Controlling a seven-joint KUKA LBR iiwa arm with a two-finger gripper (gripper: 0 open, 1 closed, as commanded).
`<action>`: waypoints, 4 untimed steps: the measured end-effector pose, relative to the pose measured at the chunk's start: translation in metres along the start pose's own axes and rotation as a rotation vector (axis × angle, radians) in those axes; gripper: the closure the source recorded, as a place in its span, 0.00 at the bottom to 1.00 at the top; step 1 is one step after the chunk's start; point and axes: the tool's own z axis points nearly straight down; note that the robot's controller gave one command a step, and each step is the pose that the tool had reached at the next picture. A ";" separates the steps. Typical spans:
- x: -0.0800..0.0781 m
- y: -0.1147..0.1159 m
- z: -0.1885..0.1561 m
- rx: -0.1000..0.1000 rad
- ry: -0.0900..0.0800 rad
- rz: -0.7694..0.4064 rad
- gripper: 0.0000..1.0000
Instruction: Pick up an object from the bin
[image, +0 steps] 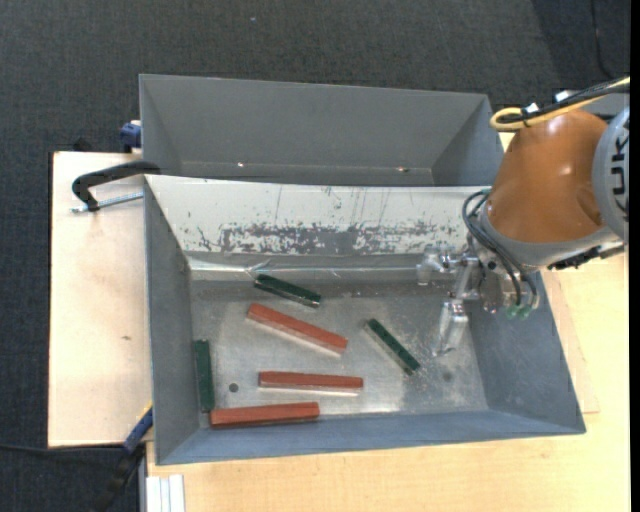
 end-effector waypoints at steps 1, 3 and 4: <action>-0.008 0.016 0.069 -0.002 0.011 -0.084 0.00; 0.010 0.004 0.114 0.000 0.007 0.032 1.00; -0.014 -0.008 -0.053 0.001 -0.004 0.021 1.00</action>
Offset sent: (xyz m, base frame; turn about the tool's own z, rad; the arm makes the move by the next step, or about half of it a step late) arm -0.0098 0.0030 -0.1148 0.0330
